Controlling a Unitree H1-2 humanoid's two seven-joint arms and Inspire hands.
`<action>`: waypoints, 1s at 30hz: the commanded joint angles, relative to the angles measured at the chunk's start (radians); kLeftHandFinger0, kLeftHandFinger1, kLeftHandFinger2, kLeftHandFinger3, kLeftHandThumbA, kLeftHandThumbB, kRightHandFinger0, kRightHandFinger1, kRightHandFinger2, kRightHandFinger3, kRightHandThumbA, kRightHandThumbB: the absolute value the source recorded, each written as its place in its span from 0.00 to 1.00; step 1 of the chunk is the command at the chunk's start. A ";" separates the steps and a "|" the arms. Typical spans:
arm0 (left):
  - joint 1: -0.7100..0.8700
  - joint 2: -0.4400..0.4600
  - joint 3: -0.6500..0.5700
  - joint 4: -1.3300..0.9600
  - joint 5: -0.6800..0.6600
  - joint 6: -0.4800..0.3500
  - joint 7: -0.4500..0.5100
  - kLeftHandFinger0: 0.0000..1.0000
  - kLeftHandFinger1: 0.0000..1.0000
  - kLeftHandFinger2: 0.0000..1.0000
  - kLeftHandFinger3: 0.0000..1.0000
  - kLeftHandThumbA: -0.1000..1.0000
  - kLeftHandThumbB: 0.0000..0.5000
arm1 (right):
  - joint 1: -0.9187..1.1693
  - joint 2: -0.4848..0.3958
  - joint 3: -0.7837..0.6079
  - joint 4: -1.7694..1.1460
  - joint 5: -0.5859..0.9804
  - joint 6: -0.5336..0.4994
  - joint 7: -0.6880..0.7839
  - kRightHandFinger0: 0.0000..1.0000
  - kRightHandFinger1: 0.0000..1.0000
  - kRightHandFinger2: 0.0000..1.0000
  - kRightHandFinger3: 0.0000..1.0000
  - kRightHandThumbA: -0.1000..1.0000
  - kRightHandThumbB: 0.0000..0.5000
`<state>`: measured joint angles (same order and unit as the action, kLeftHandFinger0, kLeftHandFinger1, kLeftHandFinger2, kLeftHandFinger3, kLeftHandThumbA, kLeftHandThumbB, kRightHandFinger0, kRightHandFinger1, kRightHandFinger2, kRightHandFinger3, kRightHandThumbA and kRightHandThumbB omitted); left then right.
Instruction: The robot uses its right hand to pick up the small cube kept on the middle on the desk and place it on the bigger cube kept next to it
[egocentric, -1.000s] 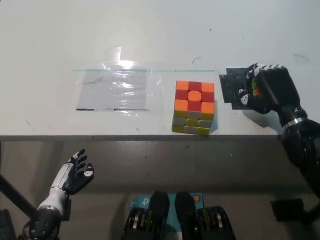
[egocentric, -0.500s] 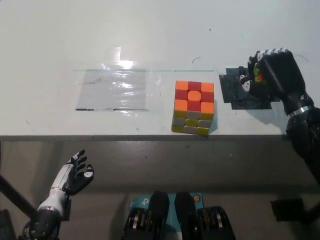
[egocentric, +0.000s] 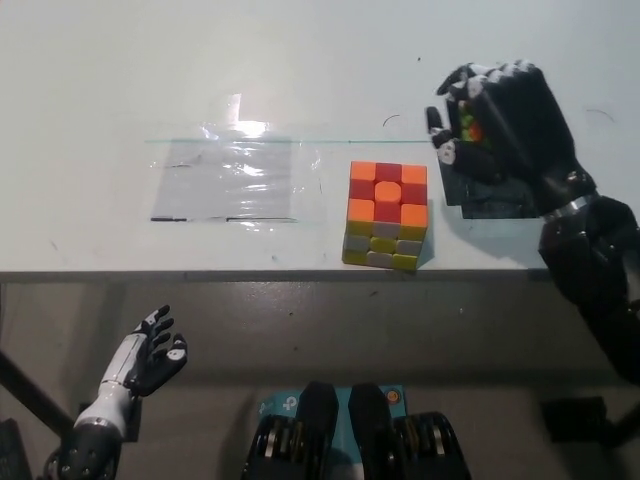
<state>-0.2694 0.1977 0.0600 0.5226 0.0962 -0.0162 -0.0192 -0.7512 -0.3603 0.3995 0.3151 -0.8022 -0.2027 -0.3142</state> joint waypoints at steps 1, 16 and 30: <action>-0.008 0.016 -0.003 -0.018 0.001 -0.019 0.007 1.00 1.00 1.00 1.00 0.36 0.30 | -0.036 0.026 -0.014 -0.104 0.008 0.017 0.074 0.00 0.12 0.43 0.06 0.00 0.47; -0.011 0.013 -0.003 -0.014 0.002 -0.018 0.013 1.00 1.00 1.00 1.00 0.38 0.37 | 0.004 0.122 0.009 -0.074 -0.020 -0.013 0.083 0.00 0.35 0.65 0.44 0.00 0.53; -0.030 0.019 -0.012 -0.017 0.007 -0.027 0.006 1.00 1.00 1.00 1.00 0.41 0.36 | 0.007 0.120 0.007 0.078 -0.041 -0.080 0.003 0.00 0.32 0.60 0.40 0.00 0.20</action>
<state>-0.2727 0.1979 0.0539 0.5231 0.0976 -0.0162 -0.0192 -0.7192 -0.2405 0.4183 0.3953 -0.8415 -0.2347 -0.2511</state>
